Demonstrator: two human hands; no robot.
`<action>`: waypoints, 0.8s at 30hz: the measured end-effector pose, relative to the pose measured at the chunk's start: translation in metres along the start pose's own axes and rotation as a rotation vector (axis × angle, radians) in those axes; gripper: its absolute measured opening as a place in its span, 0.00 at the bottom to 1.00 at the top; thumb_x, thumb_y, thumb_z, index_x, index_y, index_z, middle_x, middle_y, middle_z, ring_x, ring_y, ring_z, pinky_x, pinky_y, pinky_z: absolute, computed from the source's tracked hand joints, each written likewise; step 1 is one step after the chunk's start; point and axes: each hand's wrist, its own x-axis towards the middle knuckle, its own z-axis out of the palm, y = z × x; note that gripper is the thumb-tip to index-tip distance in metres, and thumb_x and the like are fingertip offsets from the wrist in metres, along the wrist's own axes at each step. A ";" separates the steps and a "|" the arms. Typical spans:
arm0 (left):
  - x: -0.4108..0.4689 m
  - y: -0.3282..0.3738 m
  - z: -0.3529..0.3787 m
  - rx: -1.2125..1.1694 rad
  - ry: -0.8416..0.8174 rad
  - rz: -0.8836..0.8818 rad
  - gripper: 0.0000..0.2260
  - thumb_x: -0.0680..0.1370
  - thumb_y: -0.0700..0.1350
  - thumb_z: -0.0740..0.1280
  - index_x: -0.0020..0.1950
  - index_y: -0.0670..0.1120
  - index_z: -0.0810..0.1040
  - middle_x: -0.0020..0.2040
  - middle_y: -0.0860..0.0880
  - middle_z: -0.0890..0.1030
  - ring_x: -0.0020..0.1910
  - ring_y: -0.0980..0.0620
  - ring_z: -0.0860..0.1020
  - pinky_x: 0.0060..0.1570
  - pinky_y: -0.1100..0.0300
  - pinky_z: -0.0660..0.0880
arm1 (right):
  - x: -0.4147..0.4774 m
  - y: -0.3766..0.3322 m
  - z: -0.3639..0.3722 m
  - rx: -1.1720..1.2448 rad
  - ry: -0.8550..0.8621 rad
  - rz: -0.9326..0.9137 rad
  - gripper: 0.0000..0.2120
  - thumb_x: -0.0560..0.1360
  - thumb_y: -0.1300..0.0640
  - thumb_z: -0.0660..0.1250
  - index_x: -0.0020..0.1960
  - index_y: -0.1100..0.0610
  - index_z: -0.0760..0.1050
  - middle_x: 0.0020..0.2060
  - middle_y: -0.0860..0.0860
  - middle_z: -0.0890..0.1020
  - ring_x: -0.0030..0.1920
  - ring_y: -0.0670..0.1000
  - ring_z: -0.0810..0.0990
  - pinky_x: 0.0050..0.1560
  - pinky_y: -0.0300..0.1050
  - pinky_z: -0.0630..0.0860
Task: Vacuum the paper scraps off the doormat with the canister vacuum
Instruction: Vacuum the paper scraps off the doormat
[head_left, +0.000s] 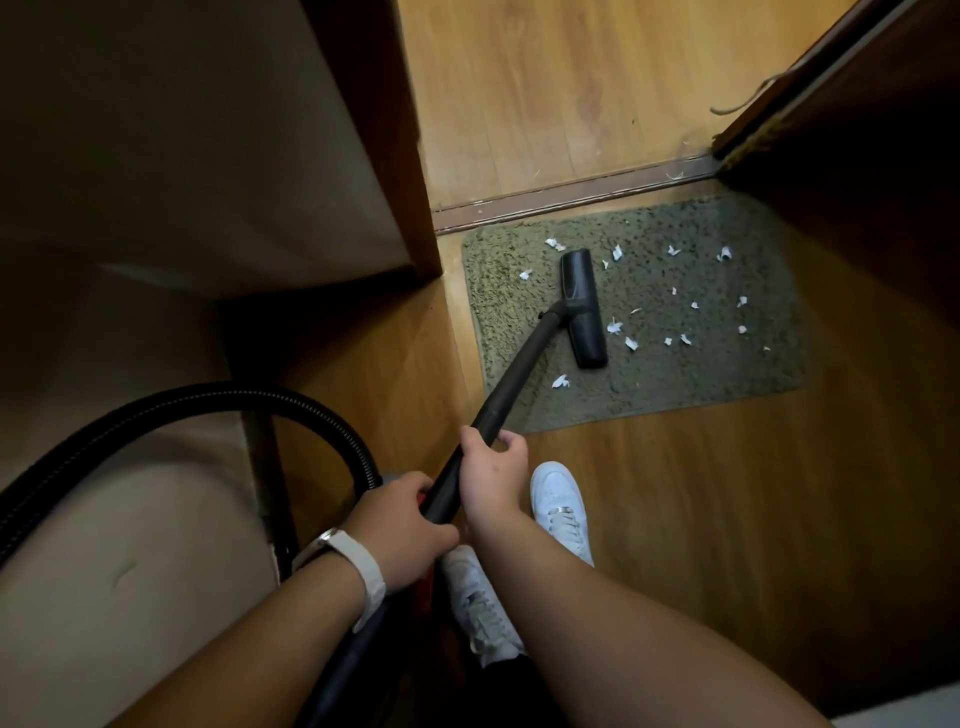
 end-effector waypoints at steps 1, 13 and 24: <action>0.000 0.000 0.000 0.006 -0.002 -0.002 0.14 0.66 0.48 0.71 0.51 0.57 0.75 0.41 0.53 0.82 0.34 0.51 0.81 0.41 0.52 0.82 | 0.000 -0.001 0.000 0.000 -0.001 0.002 0.15 0.76 0.53 0.70 0.58 0.50 0.67 0.46 0.50 0.78 0.42 0.48 0.78 0.37 0.43 0.73; 0.012 0.030 0.011 0.087 0.000 0.083 0.17 0.67 0.48 0.70 0.54 0.56 0.74 0.36 0.52 0.81 0.33 0.54 0.79 0.31 0.61 0.72 | 0.019 -0.018 -0.017 0.043 0.095 0.005 0.14 0.75 0.53 0.70 0.58 0.50 0.69 0.42 0.48 0.78 0.40 0.48 0.78 0.45 0.47 0.78; 0.026 0.064 0.016 0.179 0.018 0.108 0.21 0.68 0.50 0.71 0.60 0.57 0.74 0.36 0.54 0.79 0.33 0.57 0.77 0.28 0.65 0.66 | 0.041 -0.040 -0.038 0.001 0.114 0.019 0.15 0.76 0.52 0.69 0.57 0.48 0.66 0.42 0.46 0.77 0.39 0.46 0.77 0.39 0.44 0.73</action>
